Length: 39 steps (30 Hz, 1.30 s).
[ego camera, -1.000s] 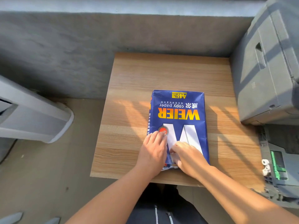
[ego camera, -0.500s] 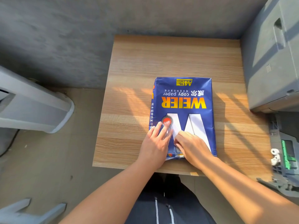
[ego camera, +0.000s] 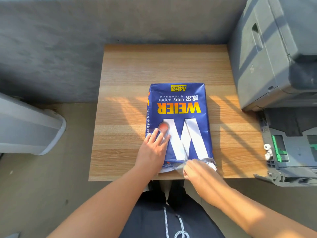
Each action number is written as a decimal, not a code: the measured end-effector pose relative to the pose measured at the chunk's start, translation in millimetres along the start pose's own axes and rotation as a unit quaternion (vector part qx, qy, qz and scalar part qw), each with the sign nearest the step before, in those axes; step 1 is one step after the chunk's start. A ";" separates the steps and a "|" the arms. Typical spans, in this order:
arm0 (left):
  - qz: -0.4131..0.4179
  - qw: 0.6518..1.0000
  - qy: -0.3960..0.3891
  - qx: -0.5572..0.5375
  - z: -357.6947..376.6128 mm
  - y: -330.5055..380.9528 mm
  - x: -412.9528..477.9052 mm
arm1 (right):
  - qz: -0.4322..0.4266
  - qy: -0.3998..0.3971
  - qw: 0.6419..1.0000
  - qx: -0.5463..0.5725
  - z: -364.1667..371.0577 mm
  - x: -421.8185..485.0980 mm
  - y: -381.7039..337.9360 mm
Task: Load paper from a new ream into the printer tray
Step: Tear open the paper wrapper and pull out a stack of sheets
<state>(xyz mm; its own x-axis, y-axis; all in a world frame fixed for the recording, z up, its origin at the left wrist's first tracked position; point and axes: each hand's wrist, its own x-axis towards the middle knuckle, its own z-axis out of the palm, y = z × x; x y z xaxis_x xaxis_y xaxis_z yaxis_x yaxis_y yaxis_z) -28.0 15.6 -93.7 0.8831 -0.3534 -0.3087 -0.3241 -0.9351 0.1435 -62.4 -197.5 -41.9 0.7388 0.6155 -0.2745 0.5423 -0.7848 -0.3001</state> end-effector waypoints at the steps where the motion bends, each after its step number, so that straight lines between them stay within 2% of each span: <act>1: 0.001 1.000 0.005 -0.003 -0.3 0.5 0.1 | -0.037 0.009 0.999 -0.037 2.8 -10.2 -7.7; 3: -0.001 1.000 0.013 -0.007 1.0 0.9 1.0 | -0.045 0.037 0.996 -0.073 17.1 -29.5 -19.9; 6: -0.001 1.000 0.013 -0.003 5.2 0.1 2.5 | 0.014 0.106 0.991 -0.076 37.8 -39.6 -32.8; 8: 0.000 1.000 0.014 0.003 7.4 -0.4 3.4 | 0.019 0.131 0.986 -0.105 41.9 -40.5 -41.0; 10: 0.000 1.000 0.021 -0.001 9.1 -1.2 4.1 | 0.023 0.128 0.984 -0.119 46.4 -41.6 -44.7; 13: 0.000 1.000 0.029 -0.006 9.7 -1.5 4.4 | 0.015 0.062 0.989 -0.135 55.9 -42.2 -45.1; 15: 0.001 0.999 0.035 -0.004 9.1 -0.8 3.5 | 0.016 0.029 0.994 -0.102 62.8 -43.2 -42.2; 17: -0.001 0.999 0.042 -0.008 6.8 0.0 2.4 | 0.060 0.046 0.996 0.040 60.0 -42.8 -44.8; 18: -0.002 0.999 0.047 -0.011 5.8 0.4 2.2 | 0.122 0.076 0.980 0.140 54.7 -41.3 -48.2; 19: -0.003 0.999 0.049 -0.013 5.0 0.7 2.3 | 0.209 0.107 0.941 0.245 46.3 -37.6 -52.3; 21: -0.005 0.998 0.053 -0.015 4.3 0.7 2.2 | 0.380 0.175 0.809 0.414 38.7 -23.1 -52.4; 23: -0.003 0.998 0.059 -0.018 2.5 0.4 1.4 | 0.480 0.245 0.689 0.484 36.3 -6.4 -44.0; 24: -0.002 0.998 0.063 -0.019 1.4 0.1 0.7 | 0.509 0.266 0.649 0.499 35.4 0.6 -39.2; 25: 0.001 0.998 0.064 -0.017 -0.1 -0.2 -0.1 | 0.527 0.273 0.625 0.507 34.9 6.2 -35.2; 32: 0.008 0.998 0.056 -0.004 -3.4 -2.6 -3.7 | 0.564 0.287 0.594 0.497 28.5 18.0 -21.9; 39: -0.001 0.999 0.050 -0.019 -5.1 -2.3 -4.2 | 0.569 0.315 0.596 0.471 31.3 17.3 -13.4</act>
<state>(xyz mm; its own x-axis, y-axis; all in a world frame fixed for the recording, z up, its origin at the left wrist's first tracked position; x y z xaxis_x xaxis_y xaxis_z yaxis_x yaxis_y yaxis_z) -29.3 19.4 -88.0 0.9139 -0.3451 -0.2136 -0.3108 -0.9336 0.1783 -69.4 -174.0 -71.3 0.5781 -0.6585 -0.4818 -0.6997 -0.0962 -0.7080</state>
